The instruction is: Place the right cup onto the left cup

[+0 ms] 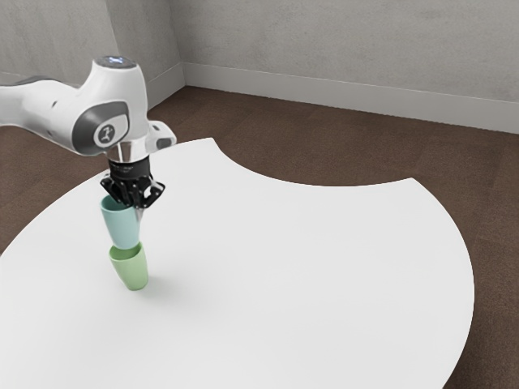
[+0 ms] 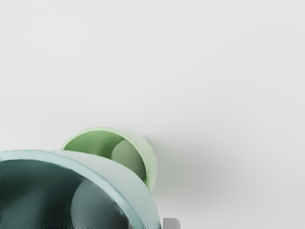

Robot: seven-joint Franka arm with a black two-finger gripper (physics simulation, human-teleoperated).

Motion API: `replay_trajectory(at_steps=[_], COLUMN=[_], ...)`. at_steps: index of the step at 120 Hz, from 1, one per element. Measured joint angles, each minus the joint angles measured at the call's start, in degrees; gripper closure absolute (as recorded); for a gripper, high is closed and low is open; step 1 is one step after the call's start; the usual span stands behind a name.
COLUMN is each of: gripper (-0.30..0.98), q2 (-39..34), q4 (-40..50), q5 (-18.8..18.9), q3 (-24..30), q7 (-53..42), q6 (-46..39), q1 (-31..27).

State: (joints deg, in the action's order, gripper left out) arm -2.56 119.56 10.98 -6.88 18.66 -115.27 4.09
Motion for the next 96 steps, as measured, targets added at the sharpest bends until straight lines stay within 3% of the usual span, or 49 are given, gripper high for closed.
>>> replay_trajectory(at_steps=[96], gripper=[0.79], q2=[-0.2], q4=[4.1], q5=[0.0], q3=[-0.1], q7=[-0.3], q6=[-4.7], q1=[-1.4])
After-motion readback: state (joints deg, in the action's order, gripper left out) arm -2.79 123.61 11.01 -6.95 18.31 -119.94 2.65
